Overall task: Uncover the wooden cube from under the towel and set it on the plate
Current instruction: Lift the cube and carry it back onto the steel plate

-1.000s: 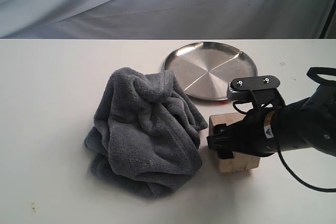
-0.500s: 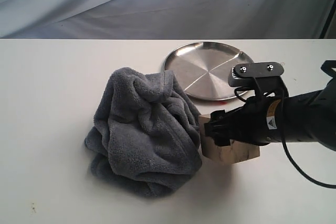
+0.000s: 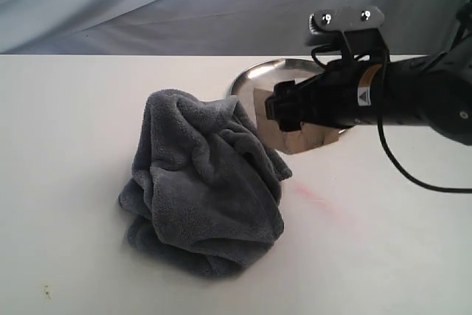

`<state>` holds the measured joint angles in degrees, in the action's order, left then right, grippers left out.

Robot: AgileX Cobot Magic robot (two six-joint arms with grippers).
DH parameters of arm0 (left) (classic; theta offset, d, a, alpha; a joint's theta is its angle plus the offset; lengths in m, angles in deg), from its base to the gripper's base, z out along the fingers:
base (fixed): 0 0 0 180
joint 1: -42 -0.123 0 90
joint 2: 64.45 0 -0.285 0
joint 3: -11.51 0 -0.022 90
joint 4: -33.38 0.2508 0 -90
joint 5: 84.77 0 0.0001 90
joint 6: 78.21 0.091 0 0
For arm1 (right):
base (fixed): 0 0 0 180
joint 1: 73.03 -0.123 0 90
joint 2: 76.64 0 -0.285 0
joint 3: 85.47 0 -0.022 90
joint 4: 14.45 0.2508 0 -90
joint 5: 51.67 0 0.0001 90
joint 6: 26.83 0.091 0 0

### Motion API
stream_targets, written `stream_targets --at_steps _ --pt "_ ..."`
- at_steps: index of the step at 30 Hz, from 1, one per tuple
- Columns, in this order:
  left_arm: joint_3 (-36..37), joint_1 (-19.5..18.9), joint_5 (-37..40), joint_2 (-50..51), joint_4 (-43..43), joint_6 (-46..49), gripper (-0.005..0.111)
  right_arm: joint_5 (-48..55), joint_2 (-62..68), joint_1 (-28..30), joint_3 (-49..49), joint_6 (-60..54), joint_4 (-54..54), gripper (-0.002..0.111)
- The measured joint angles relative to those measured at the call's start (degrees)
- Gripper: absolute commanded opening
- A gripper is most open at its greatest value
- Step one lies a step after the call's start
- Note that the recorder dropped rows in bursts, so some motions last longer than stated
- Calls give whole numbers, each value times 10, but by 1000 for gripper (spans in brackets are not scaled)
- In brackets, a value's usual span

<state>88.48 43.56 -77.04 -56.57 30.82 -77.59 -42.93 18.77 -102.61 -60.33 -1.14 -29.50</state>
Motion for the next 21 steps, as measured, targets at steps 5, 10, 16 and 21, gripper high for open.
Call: stream_targets --at_steps 5,10,16,21 --pt "0 0 0 0 0 0 1 -1 9 40 -32 -11 -20 64" --pt "0 0 0 0 0 0 1 -20 45 73 -55 -36 -26 64" --pt "0 0 0 0 0 0 1 -59 132 80 -106 -90 -25 64" --pt "0 0 0 0 0 0 1 -111 217 83 -160 -150 20 64"
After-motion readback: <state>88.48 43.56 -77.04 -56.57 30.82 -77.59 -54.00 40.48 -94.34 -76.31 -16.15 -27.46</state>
